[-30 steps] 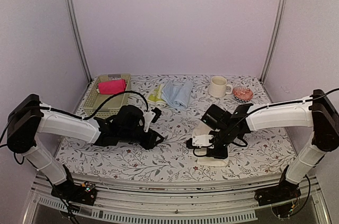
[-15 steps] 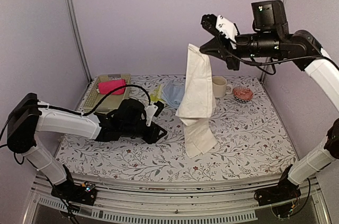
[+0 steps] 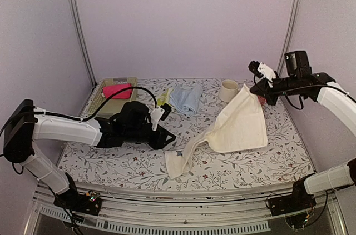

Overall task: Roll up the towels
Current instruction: Flatten out the towel at the center of the board.

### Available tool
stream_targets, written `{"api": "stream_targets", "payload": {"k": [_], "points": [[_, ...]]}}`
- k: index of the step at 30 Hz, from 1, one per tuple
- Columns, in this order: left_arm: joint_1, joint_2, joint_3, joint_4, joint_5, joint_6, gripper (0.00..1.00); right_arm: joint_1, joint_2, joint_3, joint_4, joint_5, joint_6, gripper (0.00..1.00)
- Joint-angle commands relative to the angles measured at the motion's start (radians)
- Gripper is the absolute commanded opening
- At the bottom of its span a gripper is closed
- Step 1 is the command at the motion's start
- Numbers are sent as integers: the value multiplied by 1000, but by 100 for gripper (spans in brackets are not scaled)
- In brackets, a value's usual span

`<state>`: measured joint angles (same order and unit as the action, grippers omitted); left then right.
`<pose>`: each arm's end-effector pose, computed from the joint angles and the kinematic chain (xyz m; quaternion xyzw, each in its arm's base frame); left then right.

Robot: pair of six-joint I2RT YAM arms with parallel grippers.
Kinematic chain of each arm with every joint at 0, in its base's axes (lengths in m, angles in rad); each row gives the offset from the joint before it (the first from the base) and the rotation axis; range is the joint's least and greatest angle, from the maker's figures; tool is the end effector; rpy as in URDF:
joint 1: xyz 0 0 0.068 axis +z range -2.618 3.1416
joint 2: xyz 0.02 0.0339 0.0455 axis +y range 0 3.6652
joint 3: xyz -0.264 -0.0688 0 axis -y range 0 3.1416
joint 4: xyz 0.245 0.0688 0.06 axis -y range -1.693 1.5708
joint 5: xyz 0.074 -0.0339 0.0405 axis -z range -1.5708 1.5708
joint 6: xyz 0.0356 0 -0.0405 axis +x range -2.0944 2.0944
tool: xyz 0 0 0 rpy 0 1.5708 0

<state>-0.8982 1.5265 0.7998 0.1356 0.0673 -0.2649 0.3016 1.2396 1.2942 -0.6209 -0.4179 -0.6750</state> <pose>0.1989 -0.2535 0.1983 0.2897 0.8331 -0.2831 0.3766 0.2491 0.0926 0.3793 -0.4904 0.7104 0.0912 0.4965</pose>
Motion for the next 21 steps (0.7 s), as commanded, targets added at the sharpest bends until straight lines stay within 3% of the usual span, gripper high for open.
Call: {"api": "stream_targets", "payload": {"k": [1, 6, 7, 10, 12, 16, 21], "points": [[5, -23, -26, -47, 10, 31, 44, -69, -75, -343, 79, -6, -38, 3], [-12, -30, -25, -112, 85, 61, 44, -112, -171, -526, 98, 47, -45, 5], [-26, -34, -24, -127, 98, 73, 44, -114, -178, -542, 97, 67, -44, 10], [-107, -55, -25, -171, 112, 135, 48, -121, -164, -564, 100, 138, -32, 42], [-172, -55, -11, -224, 93, 181, 51, -128, -141, -565, 87, 148, -22, 50], [-283, -24, 48, -332, 61, 246, 51, -130, -110, -548, 59, 127, -4, 57], [-352, 92, 132, -422, 32, 286, 51, -130, -50, -527, 64, 120, 36, 57]]}}
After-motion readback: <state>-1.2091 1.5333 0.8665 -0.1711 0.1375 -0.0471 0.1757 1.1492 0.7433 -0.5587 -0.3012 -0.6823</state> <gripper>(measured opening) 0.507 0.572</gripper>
